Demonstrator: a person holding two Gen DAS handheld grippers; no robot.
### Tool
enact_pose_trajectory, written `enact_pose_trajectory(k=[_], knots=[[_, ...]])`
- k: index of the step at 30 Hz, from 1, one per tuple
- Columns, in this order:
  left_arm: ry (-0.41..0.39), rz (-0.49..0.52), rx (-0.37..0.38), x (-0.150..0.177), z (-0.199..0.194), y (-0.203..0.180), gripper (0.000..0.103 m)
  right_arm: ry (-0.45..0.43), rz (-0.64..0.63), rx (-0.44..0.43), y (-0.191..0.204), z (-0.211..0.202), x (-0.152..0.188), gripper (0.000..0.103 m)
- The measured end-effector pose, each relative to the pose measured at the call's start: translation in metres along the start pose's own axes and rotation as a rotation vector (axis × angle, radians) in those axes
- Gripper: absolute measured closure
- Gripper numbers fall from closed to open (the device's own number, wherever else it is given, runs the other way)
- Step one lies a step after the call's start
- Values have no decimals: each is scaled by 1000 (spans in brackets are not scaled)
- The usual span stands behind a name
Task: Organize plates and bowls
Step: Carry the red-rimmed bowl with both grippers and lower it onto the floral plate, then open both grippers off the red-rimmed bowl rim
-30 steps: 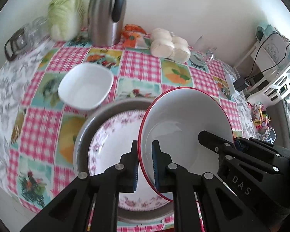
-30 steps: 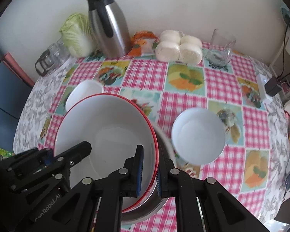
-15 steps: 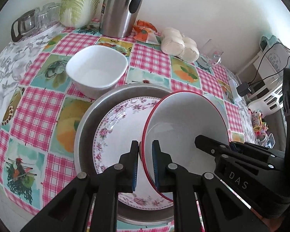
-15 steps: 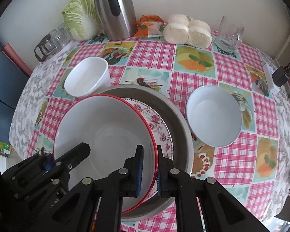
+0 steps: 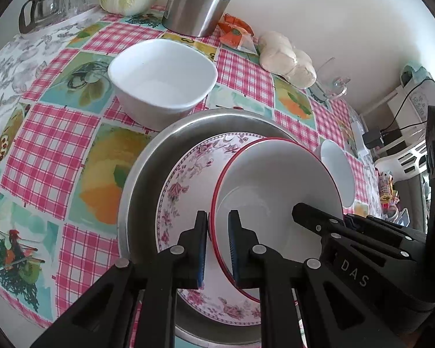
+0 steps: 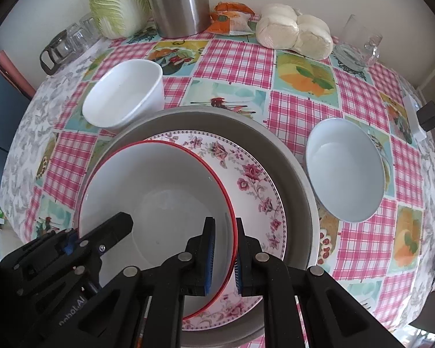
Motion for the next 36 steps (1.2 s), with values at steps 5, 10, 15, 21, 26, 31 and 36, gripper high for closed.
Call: enact_pose_trajectory(k=[5, 10, 15, 21, 26, 31, 36], knots=[[-5, -9, 18, -1, 0, 2, 88, 5, 0, 8, 0, 2, -4, 91], [-3, -2, 29, -3, 1, 0, 84, 26, 11, 18, -5, 9, -3, 91], [0, -1, 30, -3, 1, 0, 84, 19, 17, 13, -8, 7, -3, 91], [-5, -2, 45, -4, -2, 2, 83, 13, 27, 24, -11, -2, -3, 89], [-28, 8, 28, -5, -11, 4, 51, -3, 37, 37, -12, -12, 1, 87], [-55, 14, 28, -6, -23, 4, 46, -32, 63, 44, -18, -24, 1, 80], [-86, 36, -20, -6, -32, 4, 38, -53, 113, 53, -26, -34, 5, 41]])
Point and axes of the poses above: each gripper's, at about its wrist camera, not at the fingertips, and z roughly the way its jaws point, y to its left, x to its underside, the point moved 1 cm from there along z, roughly the way its jaws point, and after that the axes turned 4 degrees about x, right-handed, at the moved point
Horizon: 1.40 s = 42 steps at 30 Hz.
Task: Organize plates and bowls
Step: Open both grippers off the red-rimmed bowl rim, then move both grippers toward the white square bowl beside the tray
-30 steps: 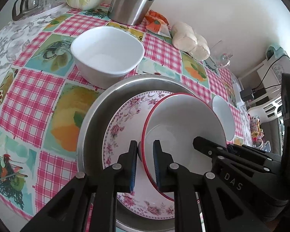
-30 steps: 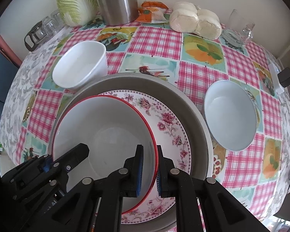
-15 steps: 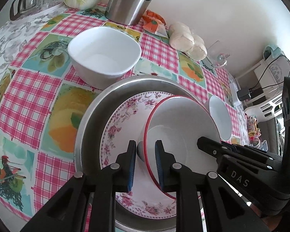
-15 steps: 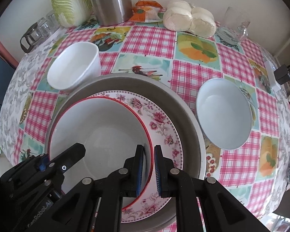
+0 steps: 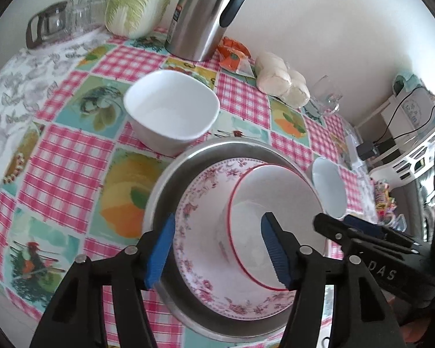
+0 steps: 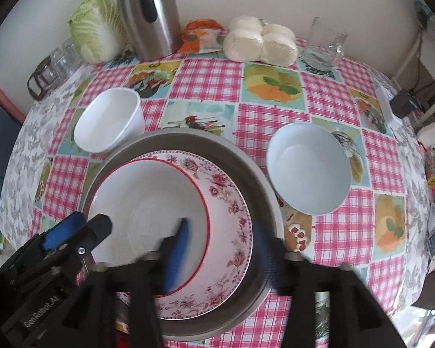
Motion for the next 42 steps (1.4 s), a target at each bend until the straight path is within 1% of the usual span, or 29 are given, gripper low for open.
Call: enact_pose_trajectory(k=[1, 2, 3, 4, 5, 6, 10, 13, 14, 15, 17, 18, 19, 28, 34, 39, 42], knots=[[-5, 8, -15, 0, -1, 0, 37, -2, 5, 5, -1, -1, 1, 41], [-10, 15, -29, -1, -2, 0, 36, -5, 13, 11, -2, -3, 1, 38], [-16, 21, -41, -1, -4, 1, 35, -8, 21, 14, -3, -4, 1, 32], [-20, 25, -49, -1, -5, 2, 29, -13, 34, 13, -5, -6, 2, 29], [-23, 27, -56, -1, -6, 2, 26, -17, 41, 12, -6, -8, 2, 25], [-29, 28, -66, -1, -7, 4, 21, -20, 45, 8, -6, -10, 3, 24], [-51, 42, -103, 0, -11, 6, 16, -36, 30, 9, -3, -14, 6, 18], [-68, 57, -132, 0, -13, 7, 15, -46, 27, 12, 1, -16, 8, 15], [-73, 60, -136, 0, -14, 7, 15, -50, 28, 15, 2, -16, 9, 11], [-81, 61, -143, -1, -15, 8, 14, -54, 28, 16, 3, -16, 9, 4], [-97, 61, -157, -2, -17, 11, 8, -63, 30, 18, 4, -17, 11, 0], [-107, 59, -163, -2, -18, 13, 4, -70, 32, 17, 4, -18, 12, 0], [-113, 57, -166, -2, -19, 14, 2, -73, 33, 18, 4, -18, 12, 0], [-128, 37, -157, -6, -22, 25, 2, -95, 44, 53, 6, -25, 10, 0], [-134, 22, -147, -8, -25, 35, 2, -79, 23, 67, 16, -24, 11, 0], [-148, -47, -88, -15, -27, 57, 2, -86, -6, 77, 24, -27, 9, 0], [-161, -83, -83, -18, -29, 70, 2, -107, 7, 81, 23, -33, 4, 0]])
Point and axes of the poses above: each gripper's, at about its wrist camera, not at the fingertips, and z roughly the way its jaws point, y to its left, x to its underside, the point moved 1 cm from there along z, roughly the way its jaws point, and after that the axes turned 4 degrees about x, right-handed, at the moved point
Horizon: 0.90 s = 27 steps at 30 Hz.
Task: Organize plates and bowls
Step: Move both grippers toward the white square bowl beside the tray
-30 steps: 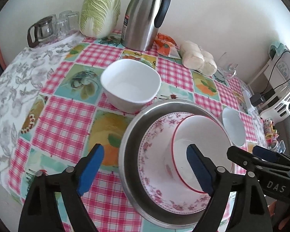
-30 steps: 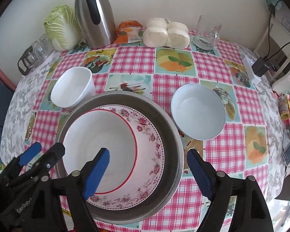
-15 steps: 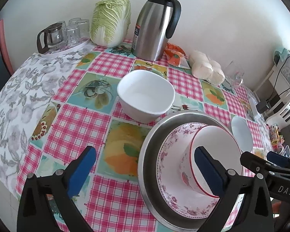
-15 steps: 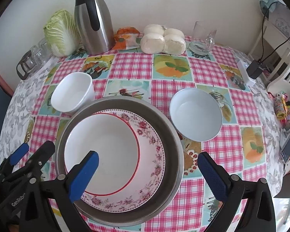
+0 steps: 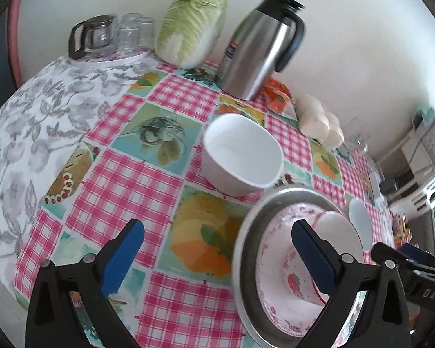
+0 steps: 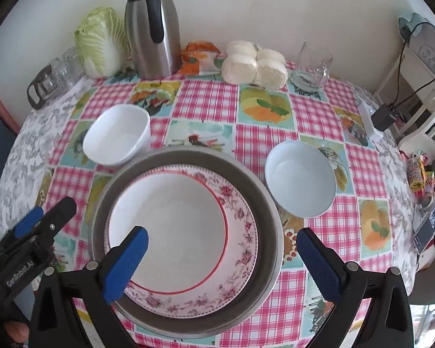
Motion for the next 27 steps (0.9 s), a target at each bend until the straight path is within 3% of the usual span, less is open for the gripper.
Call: enact_pose_trajectory(k=[6, 11, 17, 24, 27], knots=[[-40, -65, 2, -9, -3, 19, 2, -62, 54, 29, -2, -10, -14, 0], [-87, -94, 15, -17, -7, 25, 2, -61, 79, 52, 2, -3, -23, 0], [-90, -107, 13, -25, -3, 28, 2, -63, 70, 44, 11, 1, -32, 0], [-96, -192, 59, -33, -3, 44, 2, -83, 39, 36, 30, -4, -47, 0], [-99, -224, 116, -36, -3, 49, 2, -85, 32, 32, 38, -5, -54, 0]])
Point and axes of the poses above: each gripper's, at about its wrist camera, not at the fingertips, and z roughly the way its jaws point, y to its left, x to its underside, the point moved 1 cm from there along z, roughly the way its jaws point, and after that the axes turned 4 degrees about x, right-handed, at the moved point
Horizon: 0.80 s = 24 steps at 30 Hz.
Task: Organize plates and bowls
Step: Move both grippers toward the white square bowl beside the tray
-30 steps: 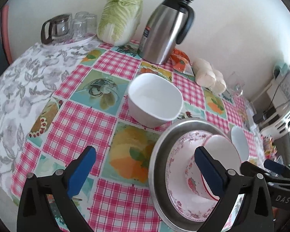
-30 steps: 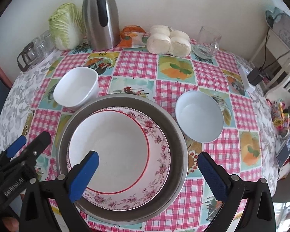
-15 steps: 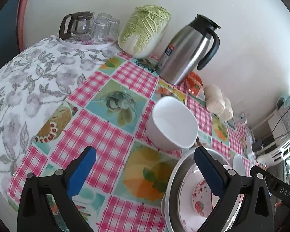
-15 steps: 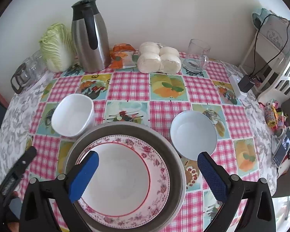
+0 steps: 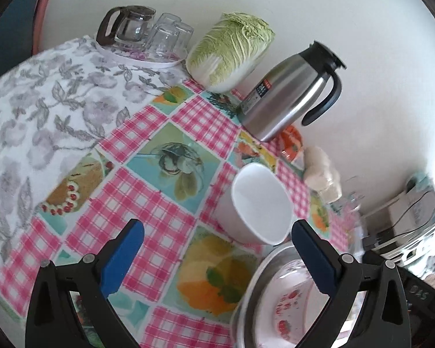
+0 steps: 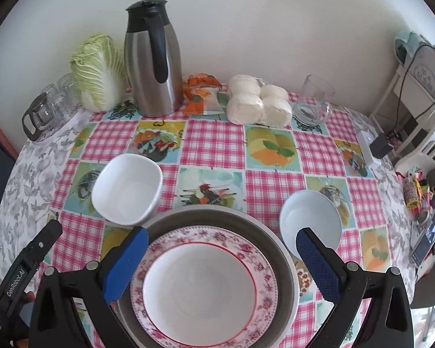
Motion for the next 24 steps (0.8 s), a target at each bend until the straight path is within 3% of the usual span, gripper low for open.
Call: enact_pose_trajectory(k=[12, 18, 24], knots=[[-16, 9, -74, -18, 11, 11, 2, 9, -45, -15, 29, 6, -19, 0], [5, 7, -134, -23, 26, 22, 2, 26, -71, -18, 41, 17, -27, 0], [38, 2, -138, -25, 44, 25, 2, 66, -68, -12, 48, 34, -33, 0]])
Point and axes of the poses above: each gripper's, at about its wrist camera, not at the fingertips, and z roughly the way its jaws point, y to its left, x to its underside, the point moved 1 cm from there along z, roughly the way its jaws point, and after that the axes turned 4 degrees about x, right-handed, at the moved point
